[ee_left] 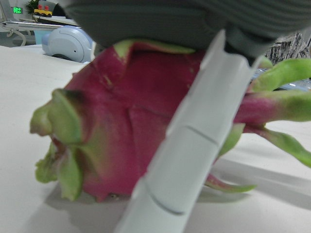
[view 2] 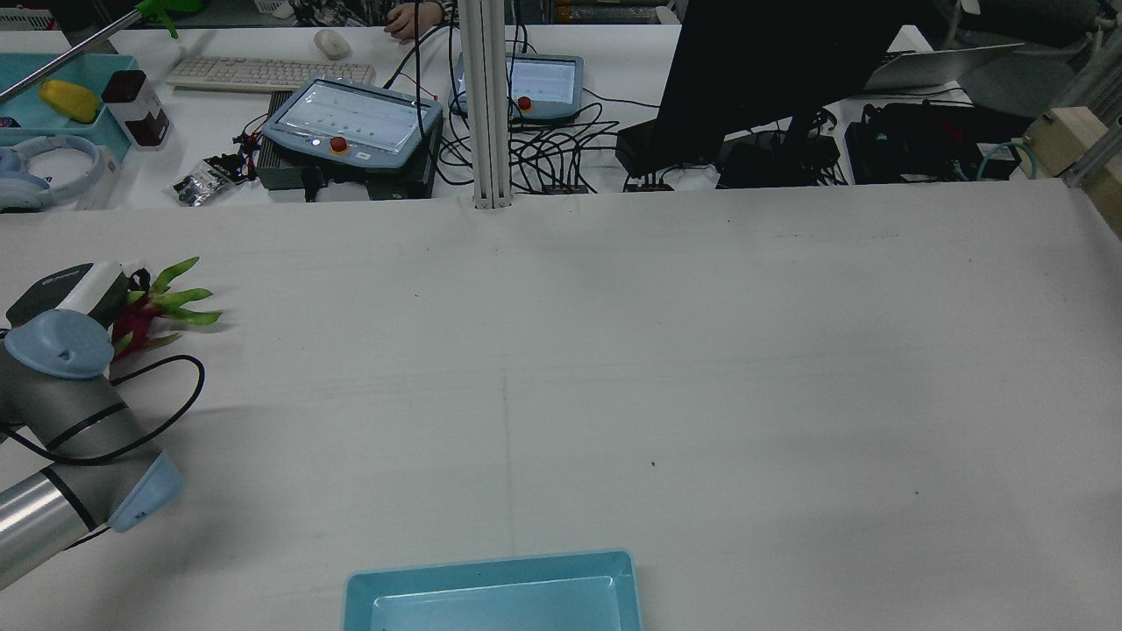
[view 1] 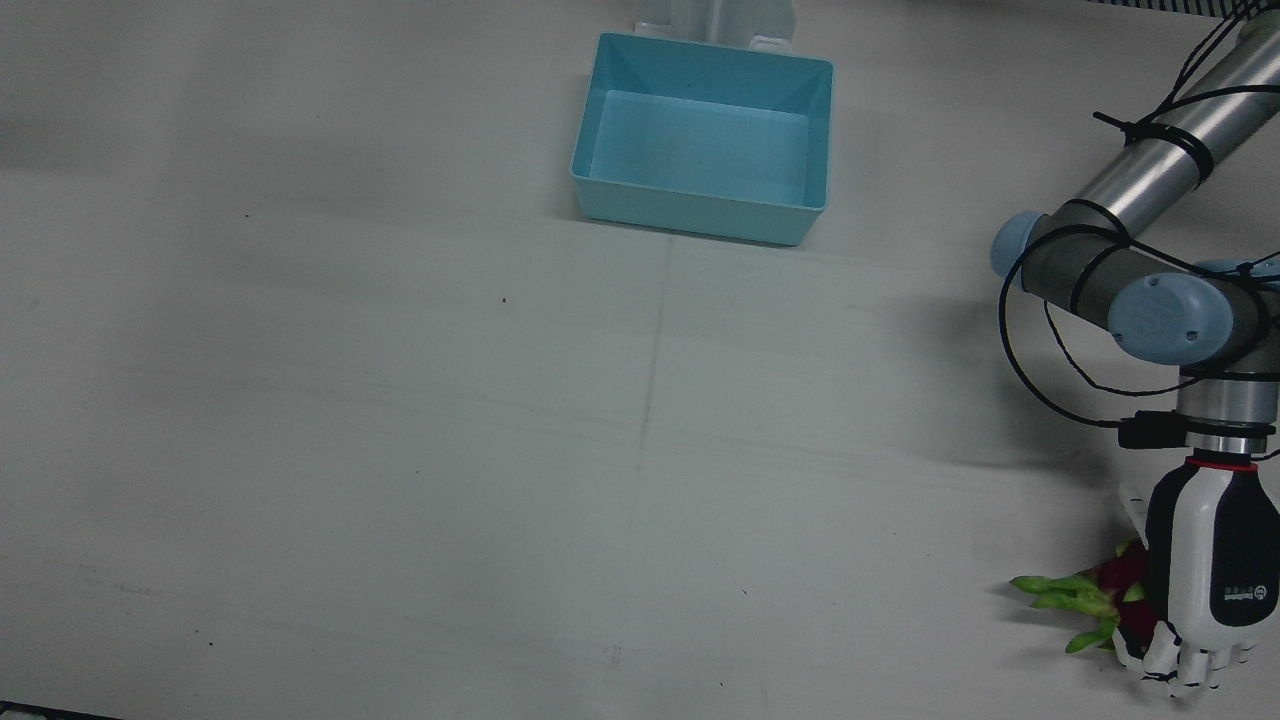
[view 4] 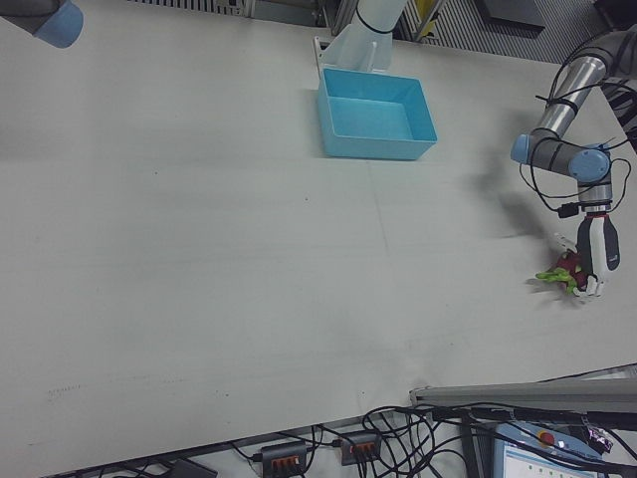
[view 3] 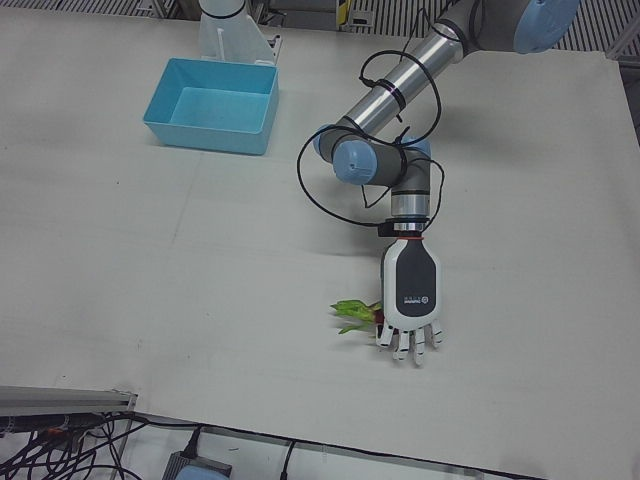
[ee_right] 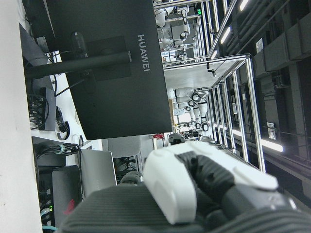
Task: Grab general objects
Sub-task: 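Lift the dragon fruit and carry it over the blue tray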
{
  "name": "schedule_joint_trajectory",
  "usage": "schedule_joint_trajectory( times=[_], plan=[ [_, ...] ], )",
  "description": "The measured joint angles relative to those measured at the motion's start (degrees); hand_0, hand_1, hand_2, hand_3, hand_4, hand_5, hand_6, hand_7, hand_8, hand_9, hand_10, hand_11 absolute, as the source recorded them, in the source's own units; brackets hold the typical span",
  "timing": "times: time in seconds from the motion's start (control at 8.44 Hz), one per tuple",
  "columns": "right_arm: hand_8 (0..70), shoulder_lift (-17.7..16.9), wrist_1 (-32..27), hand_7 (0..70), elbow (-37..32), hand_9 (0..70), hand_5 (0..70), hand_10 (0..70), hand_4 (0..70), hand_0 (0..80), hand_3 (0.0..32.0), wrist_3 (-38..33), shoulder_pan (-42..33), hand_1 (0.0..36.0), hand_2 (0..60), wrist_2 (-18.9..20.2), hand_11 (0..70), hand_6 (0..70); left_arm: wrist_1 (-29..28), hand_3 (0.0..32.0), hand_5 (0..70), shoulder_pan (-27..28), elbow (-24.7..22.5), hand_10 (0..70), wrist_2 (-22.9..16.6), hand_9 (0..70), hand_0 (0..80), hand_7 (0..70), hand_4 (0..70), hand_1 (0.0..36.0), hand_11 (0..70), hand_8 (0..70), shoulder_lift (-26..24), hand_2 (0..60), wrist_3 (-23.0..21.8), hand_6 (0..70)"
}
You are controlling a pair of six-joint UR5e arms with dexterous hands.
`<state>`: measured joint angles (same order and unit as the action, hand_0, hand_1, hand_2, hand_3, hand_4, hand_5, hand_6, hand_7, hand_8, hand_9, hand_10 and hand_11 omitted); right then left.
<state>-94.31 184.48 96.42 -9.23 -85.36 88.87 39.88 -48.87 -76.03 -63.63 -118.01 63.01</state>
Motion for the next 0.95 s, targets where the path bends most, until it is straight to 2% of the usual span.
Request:
schedule_joint_trajectory(
  times=[0.12,0.24,0.36,0.47,0.59,0.71,0.83,0.95],
  plan=[
    [0.0,0.00,0.00,0.0,0.00,0.0,0.0,0.0,0.0,0.0,0.0,0.00,0.01,0.0,0.0,0.00,0.0,0.0,0.31,0.0,70.0,0.04,-0.05,37.5,0.40,61.4,80.0,70.0,23.0,36.0,55.5,54.9,0.00,24.8,0.00,48.1],
    [0.0,0.00,0.00,0.0,0.00,0.0,0.0,0.0,0.0,0.0,0.0,0.00,-0.01,0.0,0.0,0.02,0.0,0.0,0.82,0.0,70.0,0.06,-0.24,42.5,0.85,70.0,80.0,70.0,26.6,36.0,62.1,61.4,0.01,29.6,0.00,54.7],
    [0.0,0.00,0.00,0.0,0.00,0.0,0.0,0.0,0.0,0.0,0.0,0.00,-0.01,0.0,0.0,0.02,0.0,0.0,1.26,0.0,70.0,0.07,-0.52,46.7,1.46,70.0,80.0,70.0,30.6,36.0,68.0,67.4,-0.07,33.0,0.07,61.4],
    [0.0,0.00,0.00,0.0,0.00,0.0,0.0,0.0,0.0,0.0,0.0,0.00,0.00,0.0,0.0,0.04,0.0,0.0,1.53,0.0,70.0,0.07,-0.72,54.0,1.92,70.0,80.0,70.0,41.2,35.3,70.0,70.0,-0.13,41.9,0.15,70.0],
    [0.0,0.00,0.00,0.0,0.00,0.0,0.0,0.0,0.0,0.0,0.0,0.00,0.00,0.0,0.0,0.03,0.0,0.0,1.52,0.0,70.0,0.11,-1.34,62.2,2.17,70.0,80.0,70.0,50.7,34.9,70.0,70.0,-0.20,53.8,0.21,70.0],
    [0.0,0.00,0.00,0.0,0.00,0.0,0.0,0.0,0.0,0.0,0.0,0.00,0.01,0.0,0.0,0.01,0.0,0.0,0.74,0.0,70.0,0.14,-2.72,70.0,2.05,70.0,80.0,70.0,55.9,33.5,70.0,70.0,-0.24,59.3,0.16,70.0],
    [0.0,0.00,0.00,0.0,0.00,0.0,0.0,0.0,0.0,0.0,0.0,0.00,0.01,0.0,0.0,0.00,0.0,0.0,-1.03,0.0,70.0,-0.12,-4.85,70.0,0.75,70.0,80.0,70.0,57.6,32.9,70.0,70.0,-0.27,60.0,0.06,70.0],
    [0.0,0.00,0.00,0.0,0.00,0.0,0.0,0.0,0.0,0.0,0.0,0.00,0.01,0.0,0.0,0.00,0.0,0.0,-4.18,0.0,70.0,-1.03,-6.91,70.0,-3.45,70.0,80.0,70.0,64.8,31.7,70.0,70.0,-0.35,60.0,-0.05,70.0]
  ],
)
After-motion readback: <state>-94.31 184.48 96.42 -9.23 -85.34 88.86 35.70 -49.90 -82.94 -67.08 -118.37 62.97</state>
